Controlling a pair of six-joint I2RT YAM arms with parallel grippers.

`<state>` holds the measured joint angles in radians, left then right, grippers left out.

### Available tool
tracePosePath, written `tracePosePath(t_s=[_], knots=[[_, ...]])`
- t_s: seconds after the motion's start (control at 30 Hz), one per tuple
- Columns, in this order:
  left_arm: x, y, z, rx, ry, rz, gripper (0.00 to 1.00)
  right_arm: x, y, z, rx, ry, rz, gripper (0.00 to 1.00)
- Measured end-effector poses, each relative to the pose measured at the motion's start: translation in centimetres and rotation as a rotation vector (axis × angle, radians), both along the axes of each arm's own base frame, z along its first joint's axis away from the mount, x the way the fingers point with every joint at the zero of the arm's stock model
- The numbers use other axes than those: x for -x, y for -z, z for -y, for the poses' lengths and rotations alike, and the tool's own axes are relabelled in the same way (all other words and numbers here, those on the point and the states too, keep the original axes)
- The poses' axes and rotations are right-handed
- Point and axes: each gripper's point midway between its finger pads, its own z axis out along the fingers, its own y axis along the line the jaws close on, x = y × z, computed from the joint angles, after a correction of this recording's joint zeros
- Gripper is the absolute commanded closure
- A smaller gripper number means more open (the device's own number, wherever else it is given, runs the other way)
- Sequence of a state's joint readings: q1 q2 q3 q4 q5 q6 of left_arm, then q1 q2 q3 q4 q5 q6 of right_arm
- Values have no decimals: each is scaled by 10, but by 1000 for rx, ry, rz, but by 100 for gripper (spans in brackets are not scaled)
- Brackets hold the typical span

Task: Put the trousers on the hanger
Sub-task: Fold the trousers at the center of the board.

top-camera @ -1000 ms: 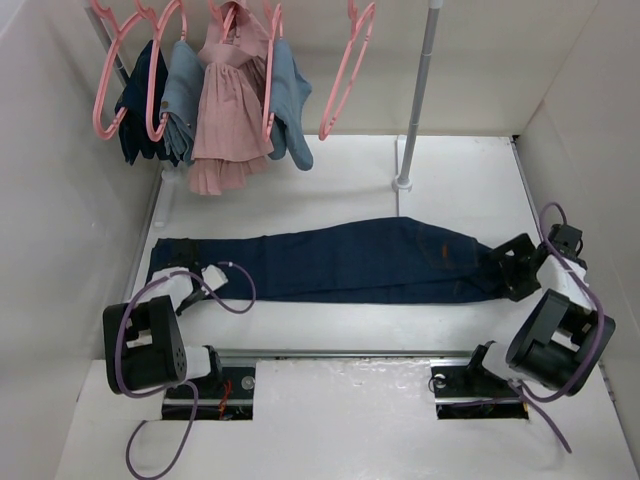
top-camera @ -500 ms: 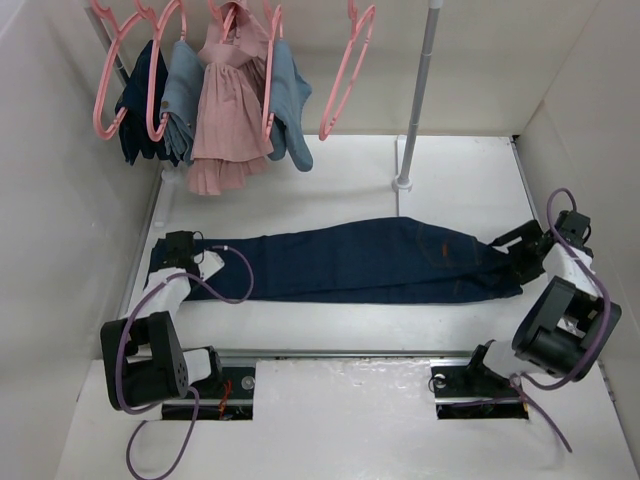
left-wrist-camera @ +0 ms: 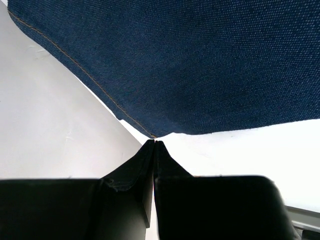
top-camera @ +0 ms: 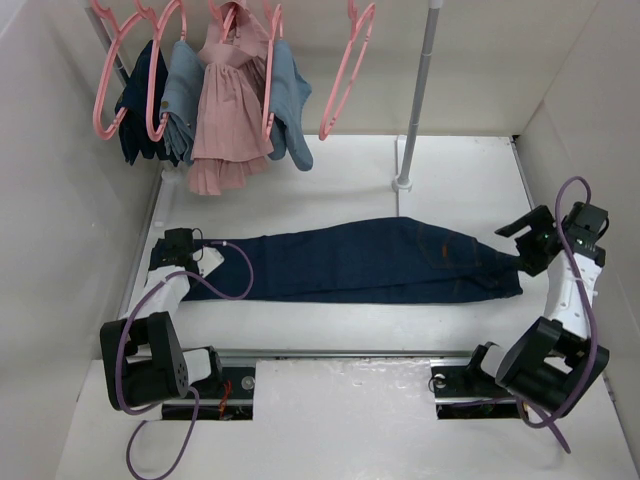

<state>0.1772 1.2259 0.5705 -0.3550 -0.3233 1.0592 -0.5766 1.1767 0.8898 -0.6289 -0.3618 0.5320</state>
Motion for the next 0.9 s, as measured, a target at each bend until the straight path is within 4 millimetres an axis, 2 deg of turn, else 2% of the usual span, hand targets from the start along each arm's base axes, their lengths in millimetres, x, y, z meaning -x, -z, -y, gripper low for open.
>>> tracePosePath(t_s=[0.07, 0.13, 0.33, 0.53, 0.67, 0.8, 0.9], knots=[[0, 0, 0, 2, -2, 2, 100, -4, -9, 5, 21, 10, 19, 15], [0, 0, 1, 4, -3, 3, 100, -5, -8, 7, 21, 14, 12, 15], [0, 1, 1, 9, -16, 8, 100, 3, 15, 6, -4, 45, -55, 15], [0, 1, 2, 12, -23, 12, 100, 8, 22, 8, 3, 64, -81, 15], [1, 1, 2, 13, -25, 13, 100, 13, 36, 7, -10, 81, -113, 16], [1, 1, 2, 15, -25, 11, 100, 8, 54, 9, -44, 90, -148, 23], [1, 2, 2, 16, -25, 9, 100, 1, 64, 11, -66, 96, -148, 38]])
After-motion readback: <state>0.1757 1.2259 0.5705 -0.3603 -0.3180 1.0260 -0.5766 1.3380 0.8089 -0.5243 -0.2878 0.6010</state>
